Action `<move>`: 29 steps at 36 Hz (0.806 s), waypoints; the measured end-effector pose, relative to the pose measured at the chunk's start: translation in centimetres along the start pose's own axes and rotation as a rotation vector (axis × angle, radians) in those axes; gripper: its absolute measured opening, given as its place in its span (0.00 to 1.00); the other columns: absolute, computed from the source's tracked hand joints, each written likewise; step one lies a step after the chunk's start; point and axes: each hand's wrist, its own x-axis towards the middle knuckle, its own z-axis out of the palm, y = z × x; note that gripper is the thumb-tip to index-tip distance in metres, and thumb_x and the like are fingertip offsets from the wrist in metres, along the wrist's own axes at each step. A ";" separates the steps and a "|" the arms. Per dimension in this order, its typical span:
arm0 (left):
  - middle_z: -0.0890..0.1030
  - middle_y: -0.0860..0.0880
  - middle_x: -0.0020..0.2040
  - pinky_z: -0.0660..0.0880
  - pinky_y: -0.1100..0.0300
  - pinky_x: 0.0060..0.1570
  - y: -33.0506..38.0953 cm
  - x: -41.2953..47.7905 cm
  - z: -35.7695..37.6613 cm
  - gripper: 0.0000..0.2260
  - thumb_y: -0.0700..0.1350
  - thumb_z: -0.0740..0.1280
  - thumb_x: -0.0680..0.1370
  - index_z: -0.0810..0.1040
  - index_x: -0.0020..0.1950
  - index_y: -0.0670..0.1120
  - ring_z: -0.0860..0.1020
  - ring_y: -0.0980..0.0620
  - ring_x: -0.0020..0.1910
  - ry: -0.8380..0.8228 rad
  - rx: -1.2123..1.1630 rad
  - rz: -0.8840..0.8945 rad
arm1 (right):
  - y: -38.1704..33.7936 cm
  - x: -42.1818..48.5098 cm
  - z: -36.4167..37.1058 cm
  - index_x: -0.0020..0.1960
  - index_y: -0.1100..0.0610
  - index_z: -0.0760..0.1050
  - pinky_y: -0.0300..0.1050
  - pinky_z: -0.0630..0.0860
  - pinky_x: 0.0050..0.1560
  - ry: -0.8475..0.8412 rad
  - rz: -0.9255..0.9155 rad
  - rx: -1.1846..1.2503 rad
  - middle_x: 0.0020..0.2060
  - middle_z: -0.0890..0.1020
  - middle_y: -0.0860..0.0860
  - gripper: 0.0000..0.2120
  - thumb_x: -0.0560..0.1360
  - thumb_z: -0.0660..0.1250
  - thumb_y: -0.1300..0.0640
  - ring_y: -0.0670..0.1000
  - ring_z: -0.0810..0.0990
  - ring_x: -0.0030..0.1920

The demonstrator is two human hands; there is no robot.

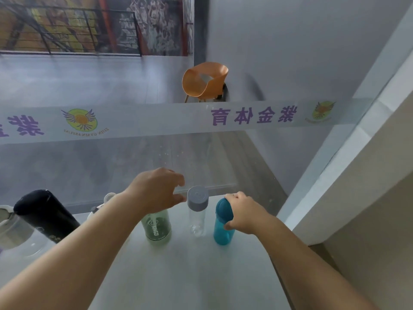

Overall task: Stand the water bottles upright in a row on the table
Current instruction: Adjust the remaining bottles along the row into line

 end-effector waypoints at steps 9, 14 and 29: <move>0.78 0.54 0.61 0.78 0.53 0.53 0.1 0.8 0.0 0.20 0.61 0.63 0.74 0.72 0.63 0.55 0.78 0.49 0.56 -0.016 0.058 0.007 | 0.7 0.7 0.7 0.68 0.52 0.62 0.50 0.78 0.58 0.013 0.038 0.116 0.62 0.68 0.56 0.32 0.68 0.73 0.56 0.58 0.76 0.58; 0.78 0.54 0.61 0.78 0.52 0.53 0.1 1.2 -0.1 0.20 0.61 0.63 0.75 0.72 0.64 0.55 0.79 0.50 0.56 -0.027 0.080 0.017 | 1.8 1.4 0.0 0.65 0.52 0.64 0.51 0.80 0.55 0.032 0.104 0.154 0.57 0.69 0.55 0.30 0.68 0.73 0.59 0.57 0.77 0.53; 0.79 0.53 0.60 0.79 0.53 0.52 0.0 2.3 0.7 0.20 0.61 0.63 0.75 0.73 0.63 0.55 0.79 0.49 0.55 -0.022 0.087 0.040 | 3.5 3.3 -0.8 0.72 0.50 0.59 0.48 0.77 0.58 0.034 0.135 0.218 0.64 0.66 0.54 0.36 0.70 0.71 0.65 0.56 0.74 0.60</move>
